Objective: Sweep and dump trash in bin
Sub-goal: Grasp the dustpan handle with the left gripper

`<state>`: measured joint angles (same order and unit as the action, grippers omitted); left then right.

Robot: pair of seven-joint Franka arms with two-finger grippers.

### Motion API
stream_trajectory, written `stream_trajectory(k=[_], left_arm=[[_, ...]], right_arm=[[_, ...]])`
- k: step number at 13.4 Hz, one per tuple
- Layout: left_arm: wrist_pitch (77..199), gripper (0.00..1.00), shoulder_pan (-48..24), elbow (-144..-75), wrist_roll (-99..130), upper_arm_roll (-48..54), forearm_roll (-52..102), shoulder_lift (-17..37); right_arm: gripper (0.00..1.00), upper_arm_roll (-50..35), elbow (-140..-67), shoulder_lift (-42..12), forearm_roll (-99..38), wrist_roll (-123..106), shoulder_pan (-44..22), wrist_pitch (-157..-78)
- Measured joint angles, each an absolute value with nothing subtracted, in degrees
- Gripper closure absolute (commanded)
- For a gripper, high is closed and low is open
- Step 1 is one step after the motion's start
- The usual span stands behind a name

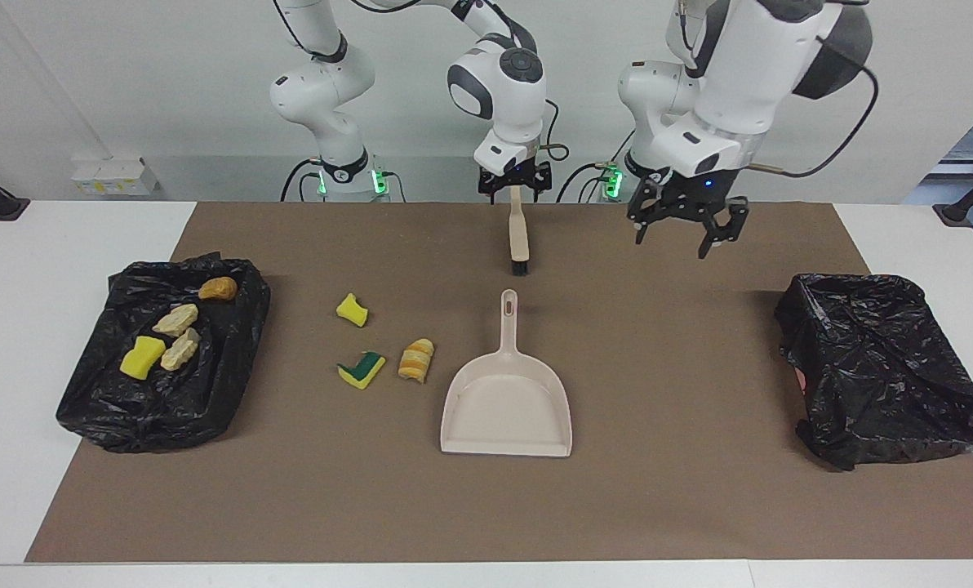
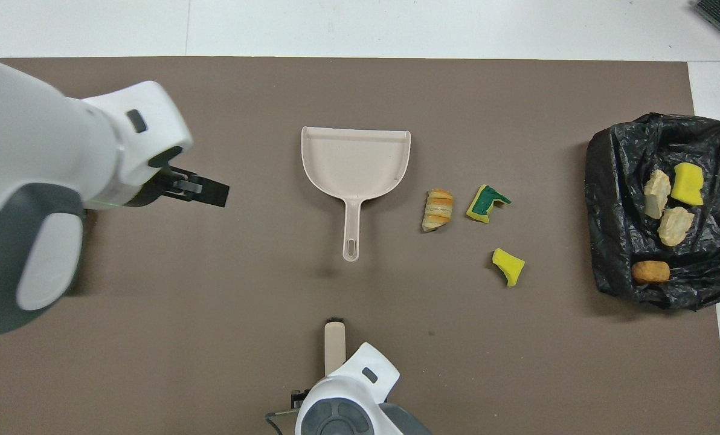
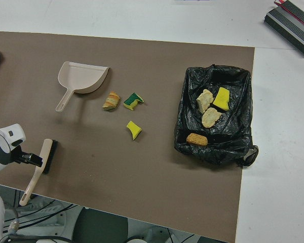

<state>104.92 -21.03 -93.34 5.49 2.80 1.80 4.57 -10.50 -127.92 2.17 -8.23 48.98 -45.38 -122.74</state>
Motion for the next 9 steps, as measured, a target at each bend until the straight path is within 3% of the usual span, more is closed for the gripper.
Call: stream_trajectory(k=[6, 9], left_arm=[[119.5, 0.00, -32.6, -94.1, 23.2, 2.9, -1.0, 17.6], [123.8, 0.00, -34.3, -94.1, 25.4, 2.8, -1.1, 21.6]], right_arm=[[0.24, -10.5, -132.3, 2.1, -8.8, 50.5, -49.1, -124.4], [0.31, -10.5, -132.5, 1.9, -11.5, 50.5, -49.7, -125.8]])
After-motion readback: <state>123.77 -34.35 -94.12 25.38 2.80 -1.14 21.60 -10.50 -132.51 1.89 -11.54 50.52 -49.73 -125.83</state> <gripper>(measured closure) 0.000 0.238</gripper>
